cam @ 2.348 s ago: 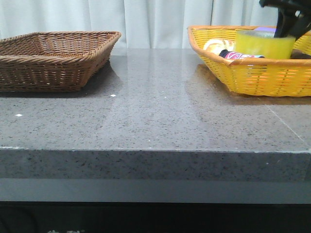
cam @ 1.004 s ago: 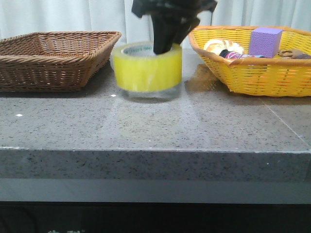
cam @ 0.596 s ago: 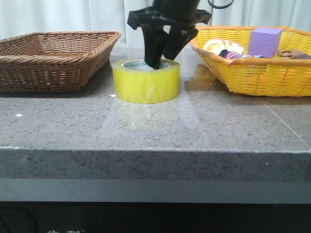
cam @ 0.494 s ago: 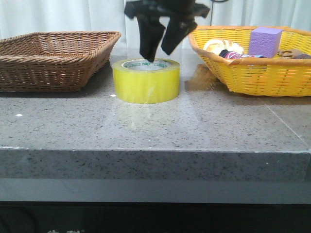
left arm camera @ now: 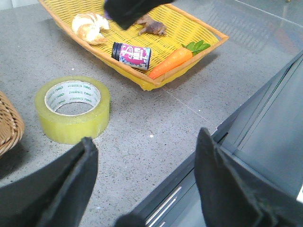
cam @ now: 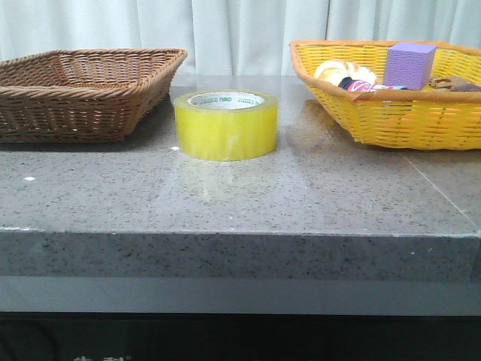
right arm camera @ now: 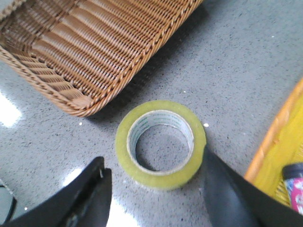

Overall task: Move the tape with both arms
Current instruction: 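Open the right gripper and withdraw it from the tape roll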

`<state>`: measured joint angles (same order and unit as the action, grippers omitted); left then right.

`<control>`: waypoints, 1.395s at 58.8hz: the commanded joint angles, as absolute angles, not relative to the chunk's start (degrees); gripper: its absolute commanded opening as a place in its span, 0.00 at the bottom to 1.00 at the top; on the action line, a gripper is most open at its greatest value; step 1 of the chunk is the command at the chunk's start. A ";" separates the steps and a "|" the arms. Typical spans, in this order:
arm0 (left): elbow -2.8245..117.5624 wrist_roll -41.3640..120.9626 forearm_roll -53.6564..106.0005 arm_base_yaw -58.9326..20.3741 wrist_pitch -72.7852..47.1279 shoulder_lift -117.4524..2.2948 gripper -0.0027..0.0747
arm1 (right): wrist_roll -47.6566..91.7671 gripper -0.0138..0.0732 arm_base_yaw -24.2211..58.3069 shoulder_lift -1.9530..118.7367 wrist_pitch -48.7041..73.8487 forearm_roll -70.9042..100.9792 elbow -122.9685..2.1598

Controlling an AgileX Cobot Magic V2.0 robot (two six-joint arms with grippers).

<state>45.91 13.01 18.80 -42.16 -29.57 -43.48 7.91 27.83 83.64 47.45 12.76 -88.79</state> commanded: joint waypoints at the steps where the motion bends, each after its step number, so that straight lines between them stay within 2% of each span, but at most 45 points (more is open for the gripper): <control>1: 47.96 12.81 20.10 -42.67 -25.39 -43.48 0.61 | 8.01 0.67 27.87 74.57 39.90 13.75 -83.22; 21: 47.96 12.81 20.10 -42.67 -25.39 -43.48 0.61 | 8.01 0.67 27.87 52.37 35.77 13.01 -64.95; 39: 48.09 12.81 16.31 -42.67 -25.41 -43.48 0.61 | 8.01 0.67 27.87 40.88 36.26 12.88 -54.75; 45: 49.43 12.81 12.81 -42.67 -25.80 -44.33 0.69 | 8.01 0.67 27.87 40.39 37.67 12.88 -54.44; 51: 53.88 12.81 9.75 -42.67 -29.34 -46.96 0.76 | 8.01 0.67 27.87 40.48 37.81 12.88 -54.44; 68: 72.33 13.61 -4.80 -42.67 -48.22 -64.35 0.76 | 8.01 0.67 27.87 40.48 37.81 12.88 -54.44; 82: 87.19 23.37 -5.34 -42.67 -56.87 -79.87 0.76 | 8.01 0.67 27.87 40.48 37.81 12.88 -54.44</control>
<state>81.20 20.57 -5.04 -42.16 -57.06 -76.77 7.91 27.83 40.57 41.43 12.66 -53.09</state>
